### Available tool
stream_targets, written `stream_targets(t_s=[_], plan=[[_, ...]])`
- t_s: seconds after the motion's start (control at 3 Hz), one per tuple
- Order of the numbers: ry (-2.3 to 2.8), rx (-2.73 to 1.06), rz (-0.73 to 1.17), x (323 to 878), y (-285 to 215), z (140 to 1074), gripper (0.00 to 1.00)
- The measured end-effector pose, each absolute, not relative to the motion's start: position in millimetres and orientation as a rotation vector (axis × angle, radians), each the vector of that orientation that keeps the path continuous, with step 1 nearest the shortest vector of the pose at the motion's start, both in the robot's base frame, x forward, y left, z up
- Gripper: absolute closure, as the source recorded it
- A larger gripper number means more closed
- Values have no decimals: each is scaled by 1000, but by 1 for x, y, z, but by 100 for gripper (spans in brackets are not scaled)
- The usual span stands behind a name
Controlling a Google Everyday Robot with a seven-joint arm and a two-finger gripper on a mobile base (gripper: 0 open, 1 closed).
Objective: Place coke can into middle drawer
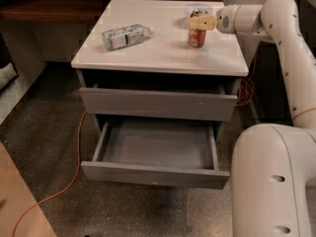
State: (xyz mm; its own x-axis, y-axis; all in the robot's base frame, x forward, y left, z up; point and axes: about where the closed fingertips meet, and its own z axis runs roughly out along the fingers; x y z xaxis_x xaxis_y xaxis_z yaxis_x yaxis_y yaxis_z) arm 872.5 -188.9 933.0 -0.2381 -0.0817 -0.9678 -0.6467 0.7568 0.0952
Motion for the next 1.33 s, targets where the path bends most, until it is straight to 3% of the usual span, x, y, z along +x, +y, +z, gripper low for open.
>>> stream_targets(t_s=[0.67, 1.33], plan=[[1737, -563, 603, 885, -180, 934, 49], [1660, -623, 662, 859, -179, 966, 99]])
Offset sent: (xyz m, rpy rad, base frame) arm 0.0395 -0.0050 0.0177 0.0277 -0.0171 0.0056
